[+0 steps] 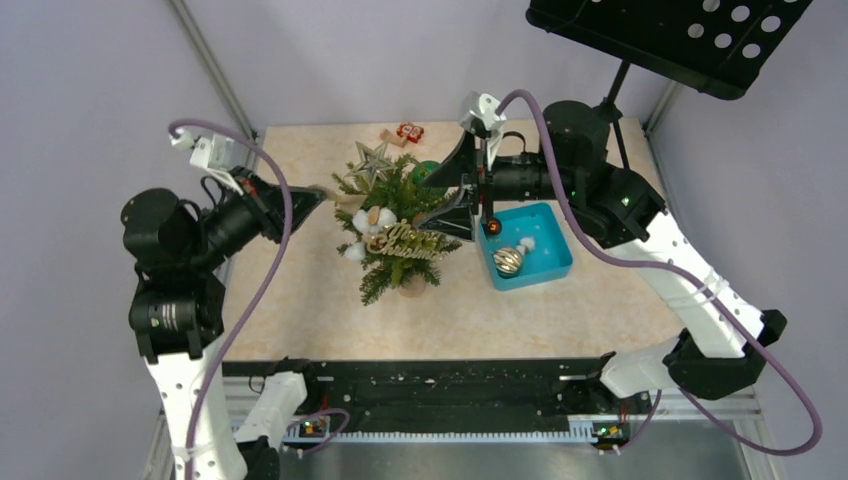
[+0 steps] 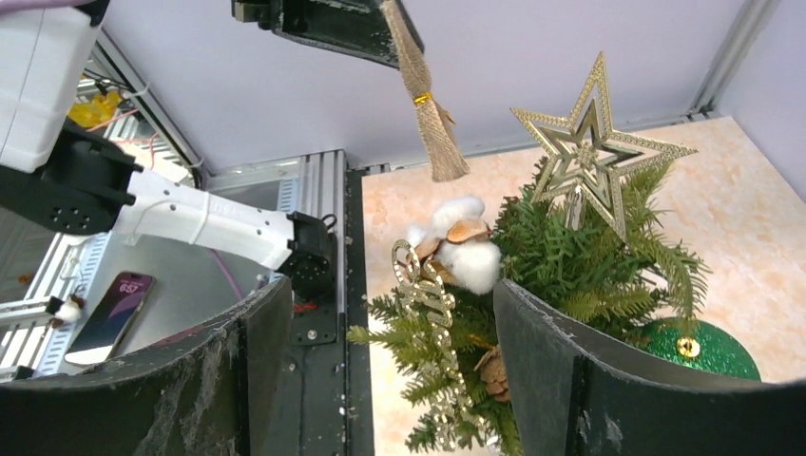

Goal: Decorate the small christmas tree

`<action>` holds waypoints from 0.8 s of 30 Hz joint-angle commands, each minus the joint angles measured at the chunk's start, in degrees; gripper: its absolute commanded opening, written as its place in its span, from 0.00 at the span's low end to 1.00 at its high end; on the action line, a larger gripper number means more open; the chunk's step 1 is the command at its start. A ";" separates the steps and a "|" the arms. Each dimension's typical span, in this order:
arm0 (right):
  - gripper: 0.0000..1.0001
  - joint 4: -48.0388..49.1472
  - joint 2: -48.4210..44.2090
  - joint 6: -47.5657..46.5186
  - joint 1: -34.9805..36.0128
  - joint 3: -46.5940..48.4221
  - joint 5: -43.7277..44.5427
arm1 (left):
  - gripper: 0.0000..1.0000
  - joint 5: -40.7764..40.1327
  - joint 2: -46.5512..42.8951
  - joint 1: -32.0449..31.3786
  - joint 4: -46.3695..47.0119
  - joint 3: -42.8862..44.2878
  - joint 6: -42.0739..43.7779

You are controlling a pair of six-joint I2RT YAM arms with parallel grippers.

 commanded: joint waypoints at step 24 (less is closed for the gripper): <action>0.78 2.50 -4.46 0.83 -2.64 -4.23 -0.42 | 0.00 5.01 9.12 11.63 -20.34 -2.84 32.25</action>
